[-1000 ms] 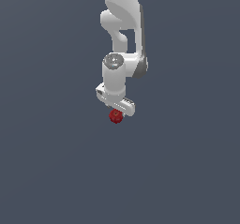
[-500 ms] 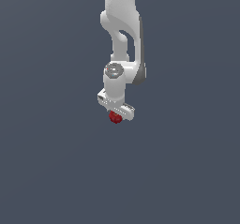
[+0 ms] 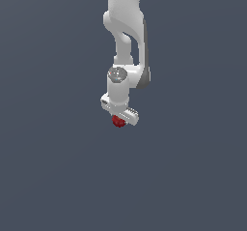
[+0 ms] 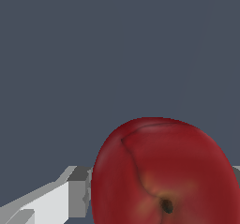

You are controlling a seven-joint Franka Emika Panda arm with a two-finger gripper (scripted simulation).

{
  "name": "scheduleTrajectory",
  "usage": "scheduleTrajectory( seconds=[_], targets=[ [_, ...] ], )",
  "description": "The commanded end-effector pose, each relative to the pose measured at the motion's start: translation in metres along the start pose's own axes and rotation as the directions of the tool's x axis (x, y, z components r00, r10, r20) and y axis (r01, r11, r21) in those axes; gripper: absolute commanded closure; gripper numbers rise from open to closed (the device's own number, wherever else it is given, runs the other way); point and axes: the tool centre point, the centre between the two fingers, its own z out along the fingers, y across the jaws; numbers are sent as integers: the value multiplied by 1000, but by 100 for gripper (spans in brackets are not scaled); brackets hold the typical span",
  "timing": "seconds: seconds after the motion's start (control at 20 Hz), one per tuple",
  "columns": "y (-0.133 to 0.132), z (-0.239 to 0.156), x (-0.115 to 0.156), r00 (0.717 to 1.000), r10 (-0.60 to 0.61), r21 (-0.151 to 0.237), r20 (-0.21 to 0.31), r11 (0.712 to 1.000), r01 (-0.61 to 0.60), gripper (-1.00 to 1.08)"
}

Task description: Pick up the object and move it to a goal position.

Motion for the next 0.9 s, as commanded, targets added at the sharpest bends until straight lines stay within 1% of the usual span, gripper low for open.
scheduleTrajectory(
  seconds=[0.0, 0.3, 0.45, 0.65, 0.85],
  targets=[
    [1, 1, 0, 1000, 1, -1, 1, 1000, -1, 108],
    [-1, -1, 0, 1000, 0, 0, 0, 1000, 0, 108],
    [-6, -7, -2, 1000, 0, 0, 0, 1000, 0, 108],
    [-19, -24, -7, 1000, 0, 0, 0, 1000, 0, 108],
    [-39, -48, -13, 1000, 1, -1, 0, 1000, -1, 108]
  ],
)
